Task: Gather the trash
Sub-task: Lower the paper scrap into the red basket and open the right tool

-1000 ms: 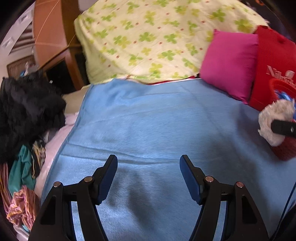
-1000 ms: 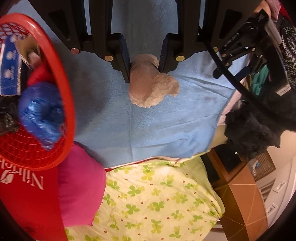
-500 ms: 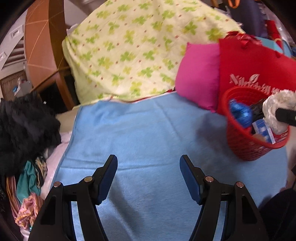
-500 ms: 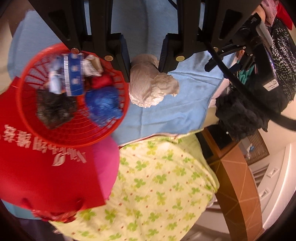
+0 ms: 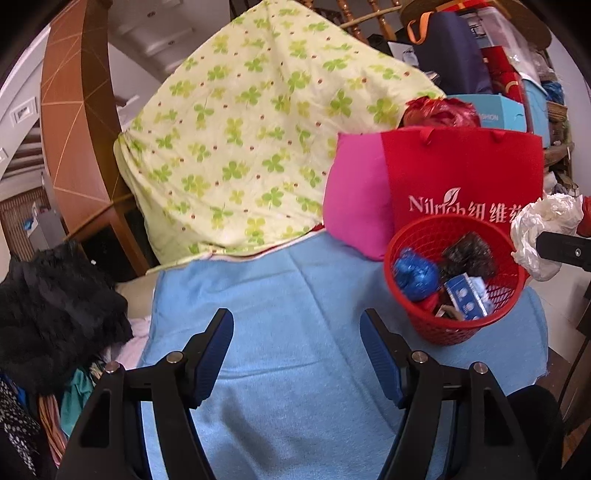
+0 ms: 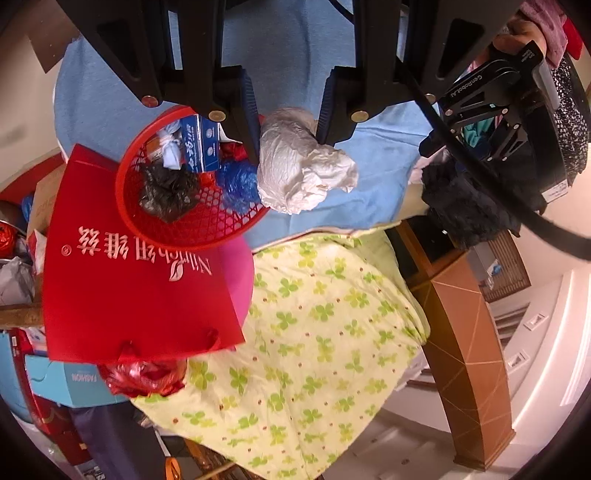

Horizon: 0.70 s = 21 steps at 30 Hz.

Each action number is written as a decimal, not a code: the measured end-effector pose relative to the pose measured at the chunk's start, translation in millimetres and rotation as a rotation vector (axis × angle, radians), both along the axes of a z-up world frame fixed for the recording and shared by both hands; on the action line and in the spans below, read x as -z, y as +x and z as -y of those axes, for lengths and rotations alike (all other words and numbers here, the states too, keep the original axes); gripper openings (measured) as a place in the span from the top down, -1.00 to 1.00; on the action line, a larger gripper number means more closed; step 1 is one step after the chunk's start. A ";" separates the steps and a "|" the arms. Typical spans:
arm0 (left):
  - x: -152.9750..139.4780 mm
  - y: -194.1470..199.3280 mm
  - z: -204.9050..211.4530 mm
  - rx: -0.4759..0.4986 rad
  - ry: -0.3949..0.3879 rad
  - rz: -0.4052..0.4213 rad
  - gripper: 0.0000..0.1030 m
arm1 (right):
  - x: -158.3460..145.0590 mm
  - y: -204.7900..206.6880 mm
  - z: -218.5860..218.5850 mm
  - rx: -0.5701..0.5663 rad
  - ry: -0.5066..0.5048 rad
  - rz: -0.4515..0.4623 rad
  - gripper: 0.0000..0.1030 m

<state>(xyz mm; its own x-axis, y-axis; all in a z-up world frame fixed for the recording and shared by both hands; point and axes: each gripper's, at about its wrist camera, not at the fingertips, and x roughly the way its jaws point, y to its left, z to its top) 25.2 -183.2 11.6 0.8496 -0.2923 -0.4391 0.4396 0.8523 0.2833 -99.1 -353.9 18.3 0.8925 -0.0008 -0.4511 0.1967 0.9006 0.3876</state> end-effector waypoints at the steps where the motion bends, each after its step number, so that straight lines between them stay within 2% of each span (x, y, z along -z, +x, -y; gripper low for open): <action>1: -3.7 -3.0 1.1 0.003 -0.001 0.006 -0.39 | -2.7 -3.5 0.1 -0.001 0.000 0.008 0.40; 11: -23.6 -23.8 5.5 0.027 -0.010 0.048 -0.40 | -15.3 -22.2 4.2 0.001 -0.007 0.054 0.40; 21: -29.8 -29.0 4.3 0.030 -0.020 0.059 -0.40 | -10.6 -23.0 5.7 0.007 0.004 0.051 0.39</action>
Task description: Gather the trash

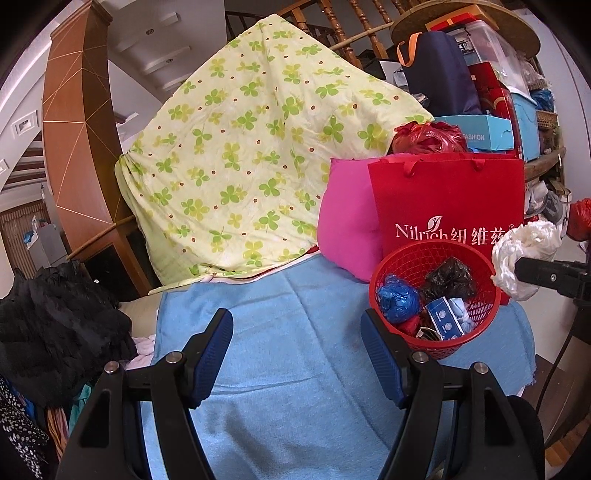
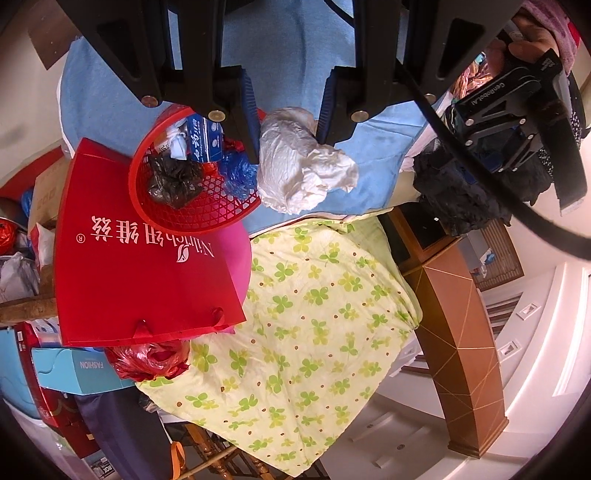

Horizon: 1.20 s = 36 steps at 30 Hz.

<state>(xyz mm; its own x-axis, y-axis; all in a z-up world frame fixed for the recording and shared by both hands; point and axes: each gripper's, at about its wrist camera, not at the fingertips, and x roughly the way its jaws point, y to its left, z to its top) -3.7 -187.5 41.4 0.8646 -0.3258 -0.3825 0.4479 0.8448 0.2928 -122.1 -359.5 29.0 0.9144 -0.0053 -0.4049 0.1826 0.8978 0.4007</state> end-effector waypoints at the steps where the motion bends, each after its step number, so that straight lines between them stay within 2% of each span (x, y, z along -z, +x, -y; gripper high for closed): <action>1: -0.2 -0.2 -0.2 0.000 -0.001 0.000 -0.40 | 0.6 0.6 0.2 0.001 -0.002 -0.002 0.39; 9: -1.8 1.3 -4.0 -0.009 -0.008 -0.013 -0.40 | 8.5 15.8 11.5 0.036 0.003 -0.020 0.37; 14: -2.0 5.4 -6.4 -0.021 -0.008 -0.018 -0.40 | 20.4 46.0 30.1 0.094 -0.013 -0.068 0.37; 21: -0.8 13.4 -9.2 -0.040 -0.012 -0.027 -0.40 | 43.2 104.3 68.2 0.165 0.046 -0.173 0.37; 22: -0.6 13.9 -9.5 -0.042 -0.012 -0.027 -0.40 | 47.9 113.6 74.1 0.186 0.052 -0.204 0.27; 23: -0.8 14.9 -9.9 -0.044 -0.011 -0.027 -0.40 | 52.0 121.3 79.0 0.202 0.060 -0.231 0.01; 25: -0.1 16.3 -11.0 -0.049 -0.010 -0.028 -0.40 | 60.3 132.0 88.6 0.236 0.073 -0.265 -0.37; 30: 1.1 21.5 -16.1 -0.065 -0.015 -0.034 -0.40 | 62.4 127.4 92.9 0.269 0.046 -0.233 -0.36; 36: -0.9 21.7 -19.2 -0.070 -0.027 -0.034 -0.41 | 41.3 95.7 70.5 0.235 -0.035 -0.168 -0.36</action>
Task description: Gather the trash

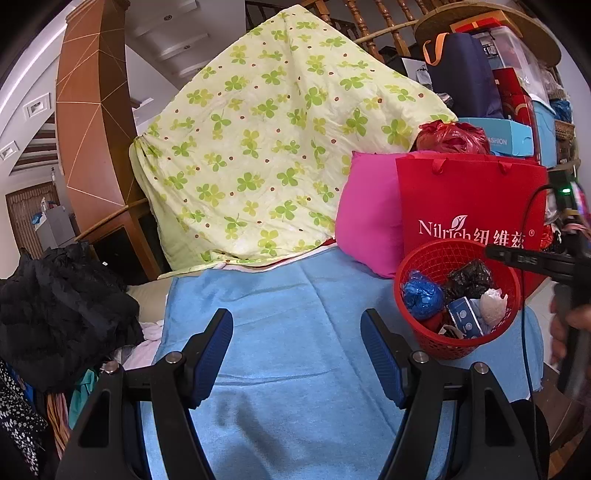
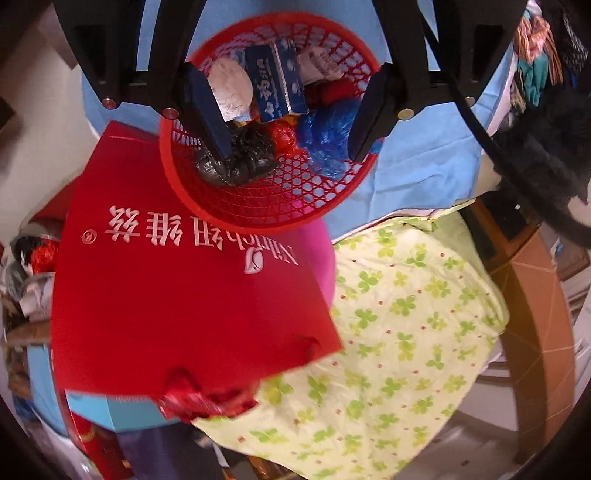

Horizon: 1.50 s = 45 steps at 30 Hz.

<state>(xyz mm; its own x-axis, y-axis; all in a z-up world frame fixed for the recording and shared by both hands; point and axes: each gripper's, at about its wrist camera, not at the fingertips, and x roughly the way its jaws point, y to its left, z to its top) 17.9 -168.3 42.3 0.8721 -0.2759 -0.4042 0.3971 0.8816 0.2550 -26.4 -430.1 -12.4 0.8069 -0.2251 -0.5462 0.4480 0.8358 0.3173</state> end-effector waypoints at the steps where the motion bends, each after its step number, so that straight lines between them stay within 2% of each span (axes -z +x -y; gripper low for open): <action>1: -0.7 -1.1 0.5 0.000 -0.002 0.002 -0.41 | -5.7 -5.2 -5.3 -0.006 -0.015 0.009 -0.37; 12: -16.0 -16.5 3.8 0.018 -0.009 0.028 -0.42 | -69.1 -74.4 -54.8 -0.074 -0.129 0.127 -0.37; 15: -21.8 -21.6 2.7 0.010 -0.021 0.047 -0.70 | -79.1 -89.1 -65.7 -0.077 -0.164 0.145 -0.37; 19: -28.6 -27.3 1.6 0.013 -0.030 0.063 -0.70 | -88.7 -110.2 -79.7 -0.078 -0.211 0.159 -0.37; 29: -41.5 -39.3 -2.3 0.000 -0.060 0.067 -0.71 | -98.4 -147.7 -103.9 -0.092 -0.253 0.149 -0.37; 32: -43.6 -41.4 -3.9 -0.013 -0.068 0.057 -0.72 | -97.6 -155.2 -110.4 -0.098 -0.244 0.146 -0.46; 35: -44.6 -42.6 -5.0 -0.027 -0.071 0.046 -0.91 | -96.4 -160.6 -116.0 -0.107 -0.241 0.145 -0.46; 45: -49.6 -52.0 -7.9 -0.013 -0.083 0.021 -0.93 | -96.2 -170.1 -124.3 -0.100 -0.248 0.142 -0.46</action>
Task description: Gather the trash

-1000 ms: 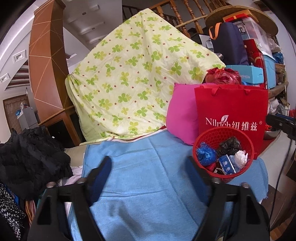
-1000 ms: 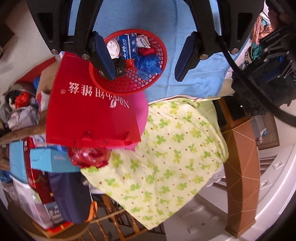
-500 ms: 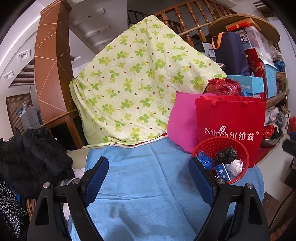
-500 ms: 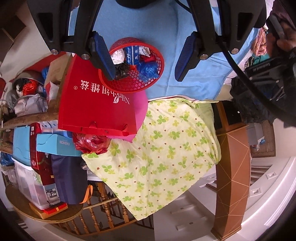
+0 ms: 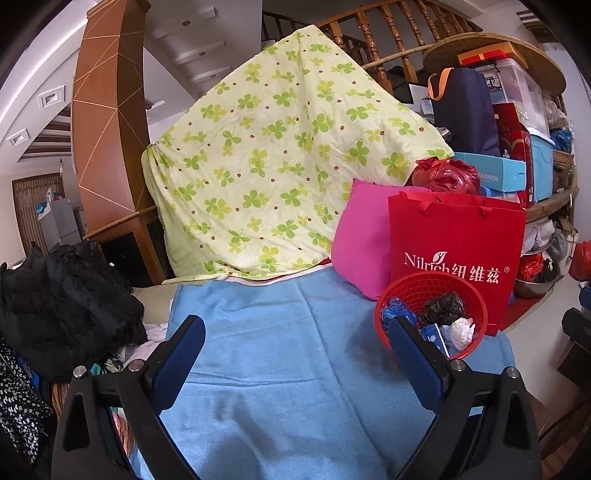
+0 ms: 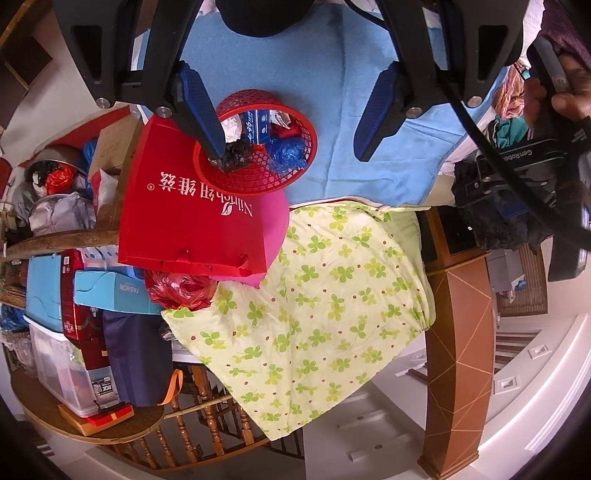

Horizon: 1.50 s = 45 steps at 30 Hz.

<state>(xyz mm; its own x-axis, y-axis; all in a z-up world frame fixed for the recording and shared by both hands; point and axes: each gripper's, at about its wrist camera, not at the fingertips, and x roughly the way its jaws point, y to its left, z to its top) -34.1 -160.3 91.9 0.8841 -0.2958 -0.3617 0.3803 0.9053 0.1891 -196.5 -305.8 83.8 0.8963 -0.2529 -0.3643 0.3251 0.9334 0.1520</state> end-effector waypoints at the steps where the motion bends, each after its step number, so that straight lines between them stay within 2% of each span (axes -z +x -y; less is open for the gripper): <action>1: -0.1 -0.7 0.1 0.005 0.000 -0.005 -0.93 | -0.2 -1.3 -1.4 0.001 0.000 0.001 -0.47; 5: -1.5 -4.9 0.5 0.038 -0.002 -0.035 -0.93 | -1.1 -2.3 -3.1 0.007 -0.010 0.000 -0.47; 14: -2.3 -9.6 0.7 0.049 0.002 -0.057 -0.93 | -2.8 -5.4 -5.0 0.012 -0.016 -0.001 -0.47; 28: -1.6 -10.7 1.3 0.010 0.047 -0.033 -0.94 | -3.7 -7.2 -5.2 0.011 -0.016 -0.001 -0.47; 45: 0.7 -8.8 -5.6 0.019 0.047 -0.038 -0.94 | -8.9 -4.2 -13.1 0.003 -0.016 -0.011 -0.47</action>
<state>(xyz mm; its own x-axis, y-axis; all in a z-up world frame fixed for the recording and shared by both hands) -42.8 -154.7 91.2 0.8637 -0.2946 -0.4091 0.4055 0.8881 0.2165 -200.7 -292.8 92.7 0.8913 -0.2618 -0.3701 0.3297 0.9346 0.1331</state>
